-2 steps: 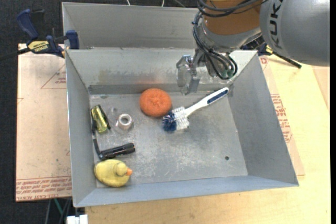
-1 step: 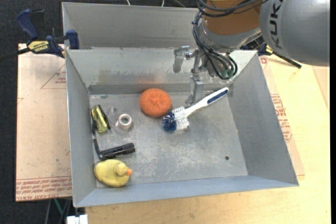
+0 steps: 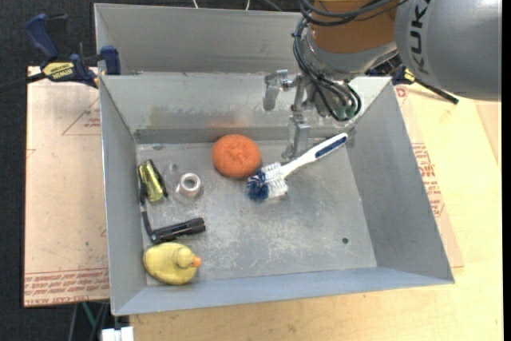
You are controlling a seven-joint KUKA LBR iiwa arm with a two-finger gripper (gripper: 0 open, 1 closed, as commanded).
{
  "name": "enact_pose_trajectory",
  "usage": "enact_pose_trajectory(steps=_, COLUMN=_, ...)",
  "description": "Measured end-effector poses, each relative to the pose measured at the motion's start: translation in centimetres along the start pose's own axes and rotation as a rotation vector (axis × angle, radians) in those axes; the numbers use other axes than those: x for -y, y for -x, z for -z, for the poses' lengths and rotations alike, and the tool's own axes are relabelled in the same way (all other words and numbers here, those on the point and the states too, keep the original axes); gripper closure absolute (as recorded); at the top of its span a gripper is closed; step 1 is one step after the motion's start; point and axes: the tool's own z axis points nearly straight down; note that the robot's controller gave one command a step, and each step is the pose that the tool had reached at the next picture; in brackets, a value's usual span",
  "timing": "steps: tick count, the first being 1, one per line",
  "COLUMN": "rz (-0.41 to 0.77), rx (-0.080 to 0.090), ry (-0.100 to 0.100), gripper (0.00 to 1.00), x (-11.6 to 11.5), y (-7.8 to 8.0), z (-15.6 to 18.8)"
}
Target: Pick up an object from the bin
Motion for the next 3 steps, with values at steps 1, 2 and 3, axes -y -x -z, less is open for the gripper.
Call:
enact_pose_trajectory(steps=1, rz=0.205, rx=0.007, ry=0.0, gripper=0.0, x=-1.4, y=1.7, z=-6.1)
enact_pose_trajectory(steps=2, rz=0.244, rx=0.002, ry=0.001, gripper=0.0, x=-0.5, y=0.4, z=-7.5)
enact_pose_trajectory(steps=3, rz=0.414, rx=-0.003, ry=0.005, gripper=0.0, x=-0.6, y=1.7, z=-15.9)
